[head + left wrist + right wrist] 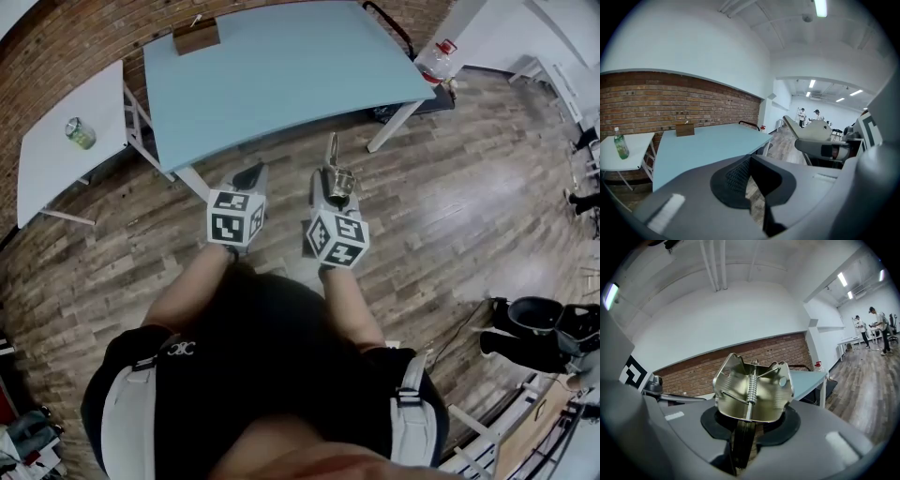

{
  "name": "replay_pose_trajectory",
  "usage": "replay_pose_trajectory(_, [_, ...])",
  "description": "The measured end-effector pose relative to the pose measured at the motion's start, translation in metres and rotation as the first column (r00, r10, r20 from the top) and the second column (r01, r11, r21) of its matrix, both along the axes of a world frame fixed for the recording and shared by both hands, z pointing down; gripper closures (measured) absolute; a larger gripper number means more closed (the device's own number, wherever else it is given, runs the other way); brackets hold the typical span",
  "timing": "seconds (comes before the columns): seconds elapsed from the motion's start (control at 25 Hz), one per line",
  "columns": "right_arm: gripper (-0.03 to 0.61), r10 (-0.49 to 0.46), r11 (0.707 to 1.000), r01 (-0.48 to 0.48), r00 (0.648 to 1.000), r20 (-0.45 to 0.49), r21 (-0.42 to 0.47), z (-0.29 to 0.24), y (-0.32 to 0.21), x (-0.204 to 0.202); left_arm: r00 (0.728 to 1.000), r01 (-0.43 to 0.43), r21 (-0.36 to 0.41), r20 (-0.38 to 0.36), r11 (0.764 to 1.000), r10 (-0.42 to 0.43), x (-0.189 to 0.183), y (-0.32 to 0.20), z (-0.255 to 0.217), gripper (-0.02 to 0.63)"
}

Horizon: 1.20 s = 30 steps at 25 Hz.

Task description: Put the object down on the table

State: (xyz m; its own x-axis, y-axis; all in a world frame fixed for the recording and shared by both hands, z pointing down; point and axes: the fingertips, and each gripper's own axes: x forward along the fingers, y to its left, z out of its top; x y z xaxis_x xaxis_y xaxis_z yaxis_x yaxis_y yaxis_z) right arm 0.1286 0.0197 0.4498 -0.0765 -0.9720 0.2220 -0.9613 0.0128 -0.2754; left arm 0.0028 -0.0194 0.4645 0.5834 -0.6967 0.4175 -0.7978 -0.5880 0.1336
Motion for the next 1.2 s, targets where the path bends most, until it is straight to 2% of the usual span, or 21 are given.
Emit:
replay_pose_trajectory(0.48, [0.469,-0.026,0.999,0.026,1.000,0.000,-0.030,0.018,-0.042,0.007,1.000,0.024,-0.029,-0.007,0.999,-0.024,0.006,-0.047,0.022,0.615])
replay_pose_trajectory(0.88, [0.469,-0.045,0.998,0.044,0.999,-0.018,-0.053,0.029,-0.087,0.026,0.999,0.003,-0.040,-0.032,0.999,-0.005,0.038,-0.100,0.030,0.614])
replay_pose_trajectory(1.2, [0.469,-0.057,0.996,0.056,0.998,-0.011,-0.076,0.032,-0.144,0.039,1.000,-0.006,-0.056,-0.027,0.998,0.004,0.055,-0.156,0.032,0.614])
